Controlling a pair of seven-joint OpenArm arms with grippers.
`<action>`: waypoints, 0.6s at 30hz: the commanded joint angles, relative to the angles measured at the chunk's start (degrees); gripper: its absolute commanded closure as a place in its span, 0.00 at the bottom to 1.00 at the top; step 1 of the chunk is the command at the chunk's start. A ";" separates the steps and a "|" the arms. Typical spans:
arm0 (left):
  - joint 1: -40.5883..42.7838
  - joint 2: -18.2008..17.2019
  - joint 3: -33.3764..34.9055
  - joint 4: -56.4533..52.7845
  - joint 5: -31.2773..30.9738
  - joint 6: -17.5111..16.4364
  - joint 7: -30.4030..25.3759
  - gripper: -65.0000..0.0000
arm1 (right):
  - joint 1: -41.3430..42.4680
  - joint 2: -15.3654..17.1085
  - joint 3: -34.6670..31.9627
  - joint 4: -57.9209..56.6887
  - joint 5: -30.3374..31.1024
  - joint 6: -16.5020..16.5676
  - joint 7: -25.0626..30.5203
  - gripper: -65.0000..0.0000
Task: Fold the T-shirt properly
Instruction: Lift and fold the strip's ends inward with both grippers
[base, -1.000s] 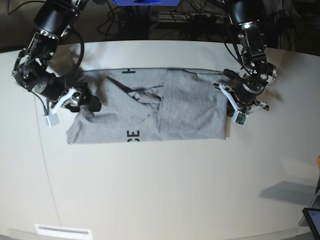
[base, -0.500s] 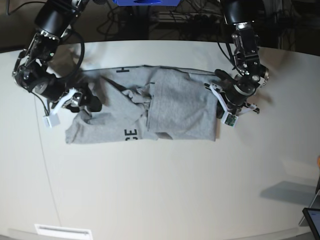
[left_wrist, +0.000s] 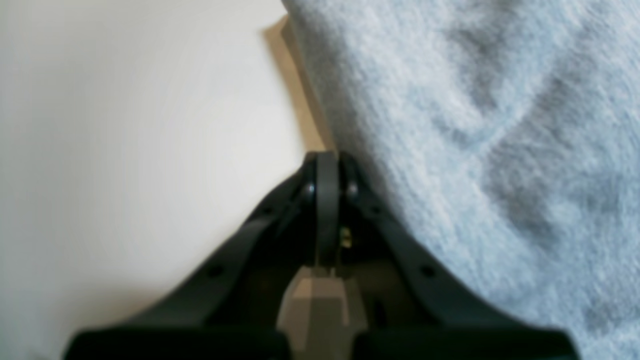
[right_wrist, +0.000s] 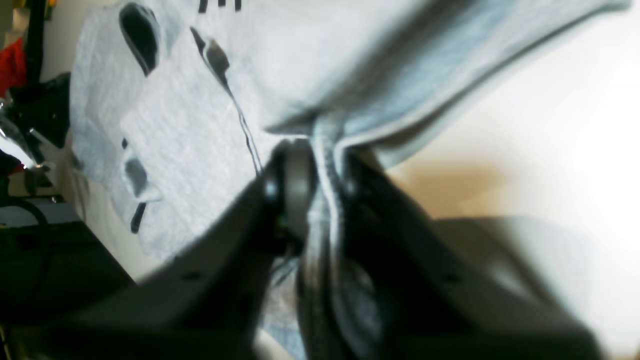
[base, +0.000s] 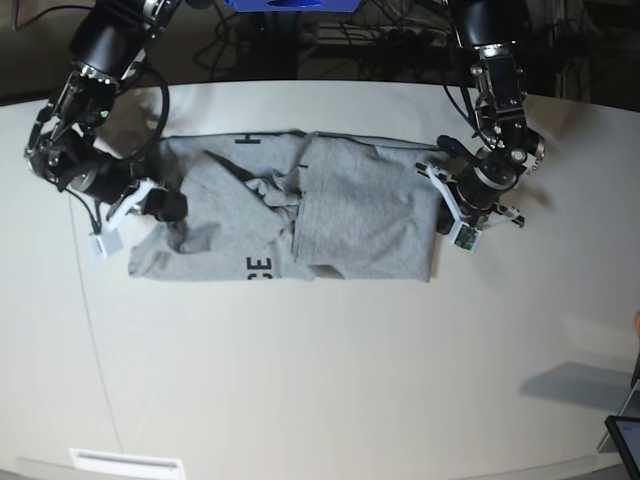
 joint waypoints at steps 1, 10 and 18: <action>0.48 -0.27 -0.02 0.07 1.65 -0.31 2.93 1.00 | 1.18 0.47 -0.24 0.75 1.54 0.38 1.06 1.00; 0.48 -0.27 -0.02 0.07 1.74 -0.31 2.93 1.00 | 2.15 4.51 -0.24 1.28 1.45 0.38 1.06 1.00; -0.13 1.23 0.60 0.07 1.83 -0.31 3.01 1.00 | 1.80 5.57 -0.24 6.12 1.45 0.38 0.97 1.00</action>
